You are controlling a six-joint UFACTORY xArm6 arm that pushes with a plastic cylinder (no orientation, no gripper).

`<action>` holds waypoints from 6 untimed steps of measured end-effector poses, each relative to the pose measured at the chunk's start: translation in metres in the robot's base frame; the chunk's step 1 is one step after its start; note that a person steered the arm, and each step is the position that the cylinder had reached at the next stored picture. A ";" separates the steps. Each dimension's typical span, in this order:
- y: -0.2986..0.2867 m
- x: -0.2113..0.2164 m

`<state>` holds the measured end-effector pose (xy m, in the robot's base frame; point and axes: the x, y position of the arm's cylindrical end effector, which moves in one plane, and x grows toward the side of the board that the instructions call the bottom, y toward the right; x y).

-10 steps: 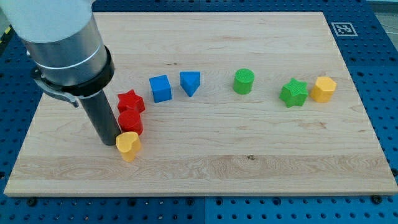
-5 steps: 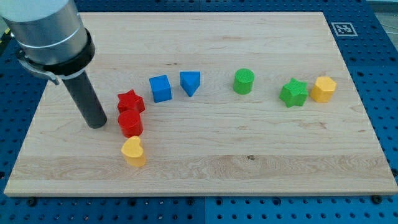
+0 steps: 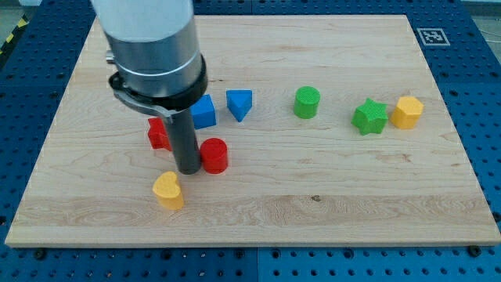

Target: Push the red circle to the right of the board

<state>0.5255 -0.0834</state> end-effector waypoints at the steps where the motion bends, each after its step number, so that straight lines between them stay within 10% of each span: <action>1: -0.002 0.000; 4: -0.173 -0.001; 6: -0.129 -0.077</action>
